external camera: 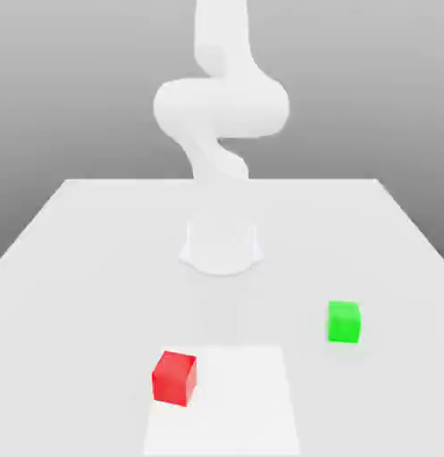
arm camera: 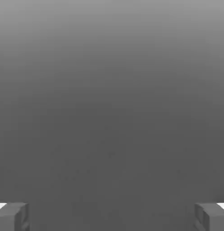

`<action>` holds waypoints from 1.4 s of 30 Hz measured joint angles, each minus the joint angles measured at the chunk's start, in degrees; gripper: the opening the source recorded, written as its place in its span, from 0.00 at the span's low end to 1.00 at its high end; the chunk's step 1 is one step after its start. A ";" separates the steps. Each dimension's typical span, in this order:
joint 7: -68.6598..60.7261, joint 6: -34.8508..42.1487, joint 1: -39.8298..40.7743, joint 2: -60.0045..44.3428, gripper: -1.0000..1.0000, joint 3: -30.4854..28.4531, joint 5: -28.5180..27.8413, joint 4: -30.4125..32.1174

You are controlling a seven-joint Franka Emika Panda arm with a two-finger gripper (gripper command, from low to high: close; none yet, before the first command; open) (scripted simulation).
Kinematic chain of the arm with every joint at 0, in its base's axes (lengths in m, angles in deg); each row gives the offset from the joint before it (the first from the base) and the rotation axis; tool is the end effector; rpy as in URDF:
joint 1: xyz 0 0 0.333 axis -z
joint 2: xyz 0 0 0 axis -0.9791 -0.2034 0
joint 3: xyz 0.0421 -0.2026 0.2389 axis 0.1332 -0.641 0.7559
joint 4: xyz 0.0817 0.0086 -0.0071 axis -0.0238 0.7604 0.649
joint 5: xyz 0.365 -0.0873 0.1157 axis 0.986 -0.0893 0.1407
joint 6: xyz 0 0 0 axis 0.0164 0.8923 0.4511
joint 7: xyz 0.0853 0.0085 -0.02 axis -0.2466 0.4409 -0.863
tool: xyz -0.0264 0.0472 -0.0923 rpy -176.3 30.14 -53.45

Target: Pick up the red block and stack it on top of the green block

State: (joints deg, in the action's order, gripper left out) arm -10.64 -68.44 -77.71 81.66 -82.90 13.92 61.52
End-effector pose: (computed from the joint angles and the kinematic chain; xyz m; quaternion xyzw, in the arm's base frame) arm 0.3810 -0.0076 0.6614 -0.8579 0.3759 -0.3220 0.1379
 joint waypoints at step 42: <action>1.74 -23.82 1.29 -41.63 0.00 0.24 2.04 23.13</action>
State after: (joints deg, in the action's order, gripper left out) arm -8.90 -92.27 -76.42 40.03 -82.66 15.96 84.66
